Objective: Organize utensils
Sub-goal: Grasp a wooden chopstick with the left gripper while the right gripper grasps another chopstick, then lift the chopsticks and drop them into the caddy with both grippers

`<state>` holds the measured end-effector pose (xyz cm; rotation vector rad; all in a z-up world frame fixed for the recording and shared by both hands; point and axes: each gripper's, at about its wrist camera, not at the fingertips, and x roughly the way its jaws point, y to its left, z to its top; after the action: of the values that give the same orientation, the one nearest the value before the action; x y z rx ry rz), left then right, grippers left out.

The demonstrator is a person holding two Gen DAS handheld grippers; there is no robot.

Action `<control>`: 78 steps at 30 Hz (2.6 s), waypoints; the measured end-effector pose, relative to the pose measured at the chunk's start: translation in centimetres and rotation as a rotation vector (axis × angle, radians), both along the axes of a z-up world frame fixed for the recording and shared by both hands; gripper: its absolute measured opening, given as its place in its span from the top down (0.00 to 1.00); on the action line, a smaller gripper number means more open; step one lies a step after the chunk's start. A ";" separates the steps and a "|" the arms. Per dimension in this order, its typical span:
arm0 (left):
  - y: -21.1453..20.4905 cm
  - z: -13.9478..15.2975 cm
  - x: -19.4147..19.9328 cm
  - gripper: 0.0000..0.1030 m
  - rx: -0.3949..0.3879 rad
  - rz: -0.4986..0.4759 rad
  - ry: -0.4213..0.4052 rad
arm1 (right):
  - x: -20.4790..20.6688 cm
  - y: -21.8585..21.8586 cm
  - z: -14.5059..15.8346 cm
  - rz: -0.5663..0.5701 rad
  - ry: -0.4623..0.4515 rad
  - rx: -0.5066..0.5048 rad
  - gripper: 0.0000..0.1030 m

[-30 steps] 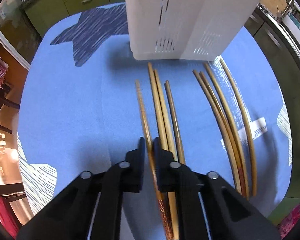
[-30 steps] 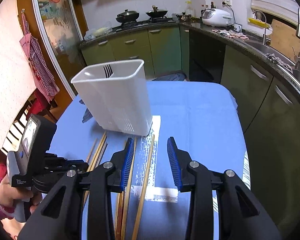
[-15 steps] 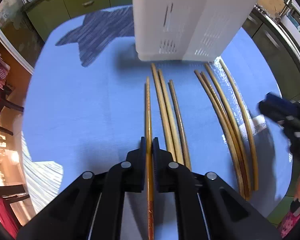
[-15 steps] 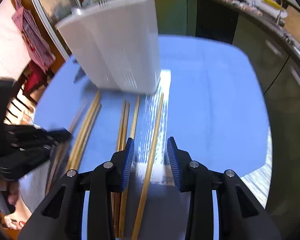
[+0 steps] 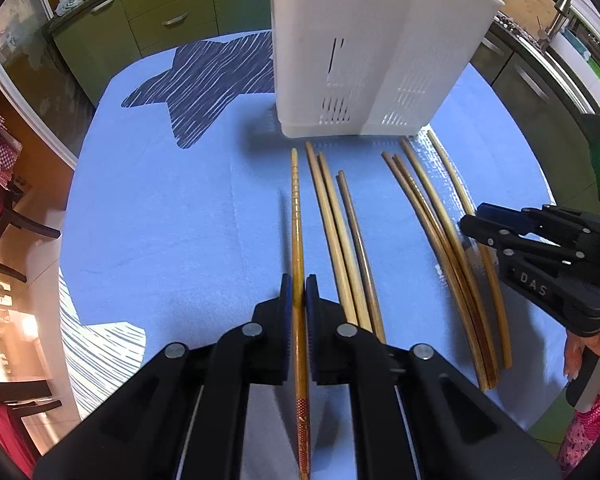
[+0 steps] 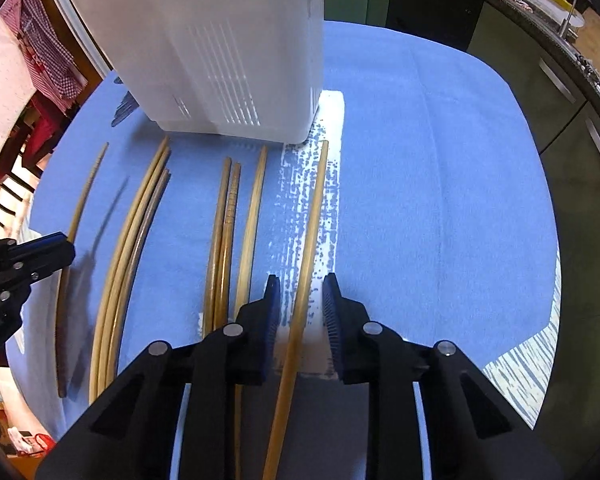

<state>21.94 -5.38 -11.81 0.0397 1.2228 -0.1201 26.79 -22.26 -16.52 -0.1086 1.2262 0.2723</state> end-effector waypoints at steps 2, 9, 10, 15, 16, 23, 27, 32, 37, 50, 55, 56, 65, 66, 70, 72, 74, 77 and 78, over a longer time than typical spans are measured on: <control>0.1 0.1 0.0 0.93 -0.002 0.000 -0.001 | 0.0 0.2 -0.1 -0.003 -0.007 -0.017 0.85; 0.4 0.0 0.1 0.94 -0.004 -0.004 -0.004 | 0.2 0.6 -0.4 -0.004 -0.003 -0.009 0.93; 0.3 0.1 0.0 0.94 -0.003 -0.004 -0.005 | 0.1 0.5 -0.3 -0.008 -0.006 -0.007 0.93; 0.6 0.5 0.0 0.94 -0.008 -0.003 -0.014 | -0.8 -0.5 1.2 -0.013 -0.038 0.046 0.93; 0.7 0.6 0.0 0.94 -0.008 -0.004 -0.017 | -1.1 -0.7 1.8 -0.013 -0.048 0.057 0.93; 1.0 1.7 -0.5 0.94 -0.012 -0.009 -0.042 | -3.7 -2.2 5.5 -0.010 -0.129 0.132 0.93; 1.3 2.7 -1.3 0.94 -0.015 -0.017 -0.063 | -5.6 -3.2 7.6 -0.011 -0.178 0.167 0.93; 1.7 4.3 -2.6 0.94 -0.023 -0.028 -0.095 | -8.2 -4.8 10.1 -0.017 -0.238 0.197 0.93; 2.1 5.8 -4.0 0.94 -0.030 -0.034 -0.134 | -10.4 -6.5 11.6 -0.030 -0.274 0.229 0.93; 2.2 8.9 -5.7 0.94 -0.050 -0.058 -0.212 | -12.1 -6.7 15.3 -0.018 -0.375 0.269 0.93; 2.3 9.6 -5.4 0.94 -0.066 -0.064 -0.223 | -11.8 -6.2 16.4 -0.006 -0.395 0.271 0.93; 2.2 10.0 -5.2 0.94 -0.067 -0.066 -0.231 | -11.6 -6.1 16.6 -0.003 -0.398 0.272 0.93; 1.2 14.6 -3.4 0.94 -0.087 -0.095 -0.304 | -9.7 -5.5 20.0 0.012 -0.452 0.308 0.93; 1.0 15.2 -3.1 0.94 -0.089 -0.097 -0.312 | -9.2 -5.5 20.6 0.014 -0.457 0.312 0.93; 0.4 18.3 -1.4 0.94 -0.089 -0.100 -0.360 | -7.7 -5.1 22.6 0.016 -0.480 0.314 0.93; 0.2 19.8 -0.5 0.94 -0.089 -0.099 -0.380 | -6.9 -4.8 23.7 0.020 -0.489 0.320 0.93; -0.1 21.2 0.4 0.94 -0.087 -0.096 -0.401 | -6.2 -4.5 24.5 0.024 -0.498 0.322 0.93; -0.3 23.5 2.1 0.94 -0.096 -0.084 -0.439 | -5.2 -4.3 25.7 0.027 -0.510 0.331 0.93; -0.4 24.2 2.5 0.94 -0.098 -0.079 -0.450 | -5.0 -4.2 26.0 0.028 -0.515 0.334 0.93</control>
<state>24.39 -5.74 12.36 0.0273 0.7644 -0.2273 21.84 -26.50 9.45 0.0910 0.6573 0.4392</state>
